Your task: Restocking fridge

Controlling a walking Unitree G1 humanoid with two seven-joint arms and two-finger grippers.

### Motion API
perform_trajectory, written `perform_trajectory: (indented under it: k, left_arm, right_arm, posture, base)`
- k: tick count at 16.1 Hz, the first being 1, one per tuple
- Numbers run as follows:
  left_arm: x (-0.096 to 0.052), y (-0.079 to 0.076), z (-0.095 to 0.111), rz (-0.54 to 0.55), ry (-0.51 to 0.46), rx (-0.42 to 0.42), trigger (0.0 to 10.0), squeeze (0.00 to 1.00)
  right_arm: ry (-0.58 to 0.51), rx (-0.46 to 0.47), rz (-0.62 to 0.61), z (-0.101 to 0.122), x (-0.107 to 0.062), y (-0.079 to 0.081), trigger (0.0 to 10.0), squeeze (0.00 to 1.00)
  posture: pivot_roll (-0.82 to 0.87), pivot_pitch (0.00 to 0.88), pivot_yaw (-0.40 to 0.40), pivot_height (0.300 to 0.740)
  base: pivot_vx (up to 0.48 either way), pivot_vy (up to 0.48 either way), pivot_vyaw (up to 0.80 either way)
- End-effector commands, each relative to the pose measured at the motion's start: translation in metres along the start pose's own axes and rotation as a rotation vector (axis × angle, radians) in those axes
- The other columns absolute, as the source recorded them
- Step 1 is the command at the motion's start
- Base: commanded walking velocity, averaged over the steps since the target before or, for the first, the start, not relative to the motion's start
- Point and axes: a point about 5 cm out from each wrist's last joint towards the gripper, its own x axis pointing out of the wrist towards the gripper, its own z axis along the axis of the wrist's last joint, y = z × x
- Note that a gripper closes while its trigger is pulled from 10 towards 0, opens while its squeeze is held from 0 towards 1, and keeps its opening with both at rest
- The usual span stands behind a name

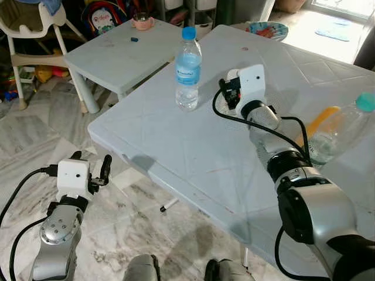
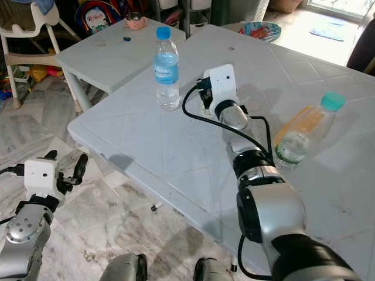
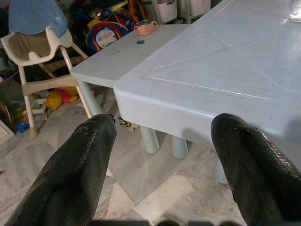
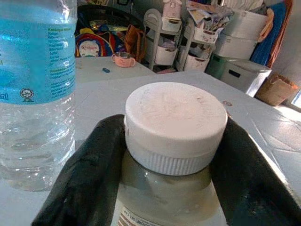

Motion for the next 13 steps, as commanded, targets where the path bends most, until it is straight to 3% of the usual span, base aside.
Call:
perform_trajectory:
  k: [1, 7, 8, 9, 11, 13]
  left_arm:
    - [0.002, 0.002, 0.000, 0.011, 0.017, 0.020, 10.0, 0.00]
    - [0.004, 0.000, -0.007, 0.046, 0.028, -0.019, 10.0, 0.00]
    - [0.004, -0.001, -0.008, 0.048, 0.029, -0.023, 10.0, 0.00]
    - [0.004, -0.001, -0.009, 0.057, 0.029, -0.033, 10.0, 0.00]
    - [0.004, -0.001, -0.008, 0.065, 0.025, -0.045, 10.0, 0.00]
    - [0.008, -0.004, -0.007, 0.064, 0.010, -0.041, 10.0, 0.00]
  right_arm:
    - [-0.024, -0.027, -0.005, 0.004, 0.000, -0.003, 0.0, 0.00]
    - [-0.076, 0.022, -0.092, -0.022, -0.038, -0.020, 0.0, 0.00]
    - [-0.085, 0.039, -0.098, -0.024, -0.045, -0.019, 0.7, 0.00]
    - [-0.097, 0.081, -0.094, -0.027, -0.058, -0.013, 10.0, 0.00]
    - [-0.127, 0.086, -0.065, -0.028, -0.070, -0.003, 10.0, 0.00]
    - [-0.193, 0.123, 0.022, -0.022, -0.079, 0.020, 10.0, 0.00]
  posture:
    - [0.23, 0.081, -0.001, 0.740]
    - [0.19, 0.028, -0.022, 0.740]
    - [0.17, 0.022, -0.020, 0.740]
    - [0.16, 0.017, -0.018, 0.740]
    - [0.15, 0.010, -0.015, 0.740]
    - [0.15, 0.000, -0.015, 0.740]
  base:
    - [0.000, 0.000, 0.00]
    - [0.000, 0.000, 0.00]
    - [0.000, 0.000, 0.00]
    - [0.000, 0.000, 0.00]
    - [0.000, 0.000, 0.00]
    - [0.000, 0.000, 0.72]
